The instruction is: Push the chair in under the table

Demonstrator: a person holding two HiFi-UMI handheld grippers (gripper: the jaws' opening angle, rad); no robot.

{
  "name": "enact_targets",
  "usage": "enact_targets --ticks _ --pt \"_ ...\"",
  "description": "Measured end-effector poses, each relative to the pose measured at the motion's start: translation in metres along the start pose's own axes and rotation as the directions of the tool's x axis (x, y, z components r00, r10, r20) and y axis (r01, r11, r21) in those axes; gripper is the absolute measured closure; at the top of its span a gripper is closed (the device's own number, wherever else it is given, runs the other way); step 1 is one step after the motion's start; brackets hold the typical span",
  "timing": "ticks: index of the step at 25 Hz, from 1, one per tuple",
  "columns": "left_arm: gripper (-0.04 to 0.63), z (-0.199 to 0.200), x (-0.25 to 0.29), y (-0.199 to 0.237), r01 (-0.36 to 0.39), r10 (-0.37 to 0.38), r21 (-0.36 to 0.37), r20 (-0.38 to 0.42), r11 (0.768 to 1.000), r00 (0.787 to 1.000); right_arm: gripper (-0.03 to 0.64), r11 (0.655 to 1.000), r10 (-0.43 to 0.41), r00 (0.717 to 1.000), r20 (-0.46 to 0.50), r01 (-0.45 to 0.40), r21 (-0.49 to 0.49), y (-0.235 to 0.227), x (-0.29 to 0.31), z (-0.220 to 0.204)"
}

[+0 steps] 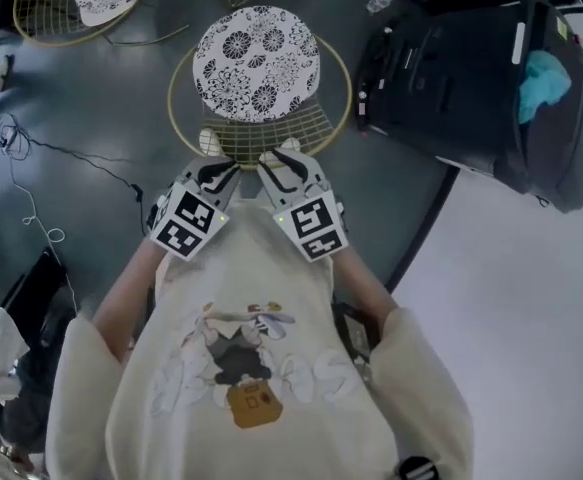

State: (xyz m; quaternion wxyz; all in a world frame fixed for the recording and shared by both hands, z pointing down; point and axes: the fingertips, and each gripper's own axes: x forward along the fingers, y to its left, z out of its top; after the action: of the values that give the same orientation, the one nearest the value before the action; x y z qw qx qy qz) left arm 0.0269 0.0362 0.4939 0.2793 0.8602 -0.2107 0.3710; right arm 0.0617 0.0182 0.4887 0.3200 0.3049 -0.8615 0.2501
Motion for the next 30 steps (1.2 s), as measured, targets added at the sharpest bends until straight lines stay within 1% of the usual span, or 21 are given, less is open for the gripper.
enact_targets --ticks 2,3,5,7,9,12,17,19,23,26,30 --pt "0.572 -0.014 0.005 -0.01 -0.009 0.01 0.031 -0.011 0.999 1.0 0.512 0.998 0.015 1.0 -0.024 -0.017 -0.067 0.009 0.0 -0.012" --pt "0.545 -0.02 0.007 -0.015 -0.007 0.007 0.045 -0.017 0.999 1.0 0.505 0.995 0.021 0.999 -0.038 -0.025 -0.092 0.012 0.001 -0.018" --pt "0.508 -0.03 0.015 -0.026 0.005 -0.003 0.07 -0.027 0.998 1.0 0.496 0.991 0.039 0.997 -0.064 -0.047 -0.126 0.016 0.002 -0.032" --pt "0.502 -0.04 0.025 -0.034 0.01 -0.007 0.089 -0.035 0.996 0.999 0.491 0.985 0.065 0.994 -0.087 -0.078 -0.152 0.021 0.003 -0.048" --pt "0.491 -0.05 0.036 -0.036 0.007 -0.003 0.104 -0.046 0.995 0.999 0.485 0.975 0.086 0.989 -0.121 -0.109 -0.193 0.025 0.004 -0.061" --pt "0.465 -0.064 0.049 -0.034 0.002 0.008 0.131 -0.073 0.991 0.997 0.479 0.951 0.102 0.978 -0.18 -0.15 -0.271 0.028 0.012 -0.081" --pt "0.457 -0.084 0.074 -0.027 0.008 0.009 0.147 -0.113 0.989 0.994 0.472 0.911 0.106 0.962 -0.253 -0.196 -0.363 0.024 0.032 -0.111" --pt "0.457 -0.087 0.081 -0.025 -0.008 0.027 0.159 -0.12 0.987 0.992 0.472 0.899 0.102 0.958 -0.268 -0.204 -0.387 0.024 0.036 -0.119" --pt "0.457 -0.096 0.098 -0.015 -0.037 0.066 0.206 -0.136 0.978 0.989 0.472 0.866 0.081 0.949 -0.305 -0.219 -0.45 0.023 0.05 -0.138" --pt "0.457 -0.105 0.111 -0.01 -0.031 0.065 0.219 -0.151 0.975 0.986 0.472 0.843 0.067 0.942 -0.329 -0.23 -0.486 0.022 0.063 -0.153" --pt "0.457 -0.117 0.12 -0.013 -0.016 0.064 0.255 -0.181 0.967 0.981 0.472 0.823 0.049 0.934 -0.353 -0.238 -0.515 0.024 0.07 -0.167"
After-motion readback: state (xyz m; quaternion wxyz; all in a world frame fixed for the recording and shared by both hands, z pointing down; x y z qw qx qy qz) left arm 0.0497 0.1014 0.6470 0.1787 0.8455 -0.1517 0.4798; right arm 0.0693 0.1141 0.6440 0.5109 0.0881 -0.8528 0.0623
